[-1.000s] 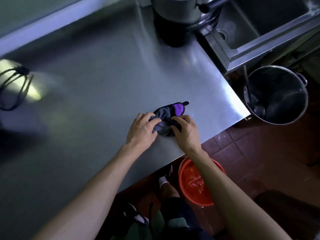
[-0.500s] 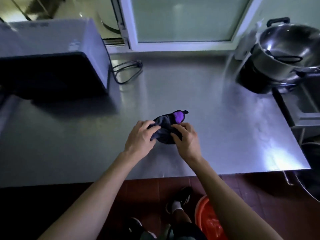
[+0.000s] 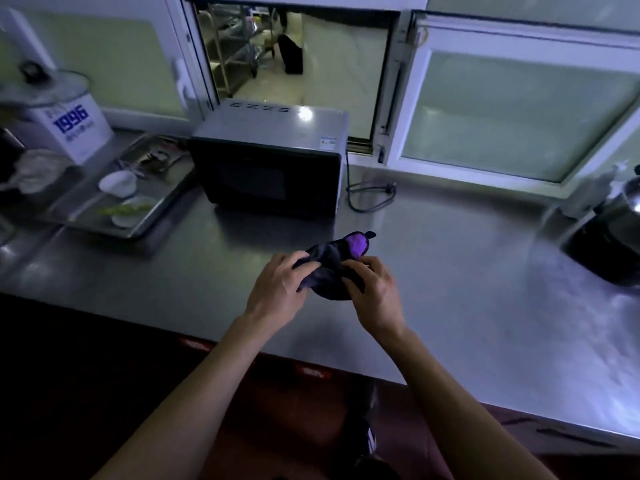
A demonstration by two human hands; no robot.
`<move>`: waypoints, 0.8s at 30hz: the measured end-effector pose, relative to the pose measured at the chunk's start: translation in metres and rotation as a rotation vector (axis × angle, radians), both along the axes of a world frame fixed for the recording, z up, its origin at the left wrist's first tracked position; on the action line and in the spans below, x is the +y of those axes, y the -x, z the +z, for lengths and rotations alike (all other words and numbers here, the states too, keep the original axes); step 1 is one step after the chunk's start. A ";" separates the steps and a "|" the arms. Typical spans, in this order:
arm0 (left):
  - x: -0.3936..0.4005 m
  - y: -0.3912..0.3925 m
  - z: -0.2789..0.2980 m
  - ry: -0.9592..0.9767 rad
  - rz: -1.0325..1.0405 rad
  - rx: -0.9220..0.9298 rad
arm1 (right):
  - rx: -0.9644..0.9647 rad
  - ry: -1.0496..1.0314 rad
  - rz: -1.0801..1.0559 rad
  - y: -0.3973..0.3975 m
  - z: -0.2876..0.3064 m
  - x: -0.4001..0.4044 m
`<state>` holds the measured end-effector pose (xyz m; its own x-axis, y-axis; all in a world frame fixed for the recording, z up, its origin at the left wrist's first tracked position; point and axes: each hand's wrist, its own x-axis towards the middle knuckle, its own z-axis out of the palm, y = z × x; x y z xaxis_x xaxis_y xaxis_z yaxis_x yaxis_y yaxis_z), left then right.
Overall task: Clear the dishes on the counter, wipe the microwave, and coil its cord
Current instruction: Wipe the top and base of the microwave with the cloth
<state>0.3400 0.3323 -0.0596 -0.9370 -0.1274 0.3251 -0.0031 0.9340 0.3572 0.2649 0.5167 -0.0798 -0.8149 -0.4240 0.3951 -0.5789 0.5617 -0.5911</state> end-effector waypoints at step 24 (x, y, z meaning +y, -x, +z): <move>-0.189 0.157 0.026 0.083 -0.027 0.088 | 0.067 0.050 0.018 0.167 0.020 -0.185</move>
<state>0.1829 0.1431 -0.0335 -0.9070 -0.0715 0.4151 0.0510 0.9596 0.2767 0.0978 0.3314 -0.0597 -0.7783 -0.4165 0.4699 -0.6279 0.5215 -0.5777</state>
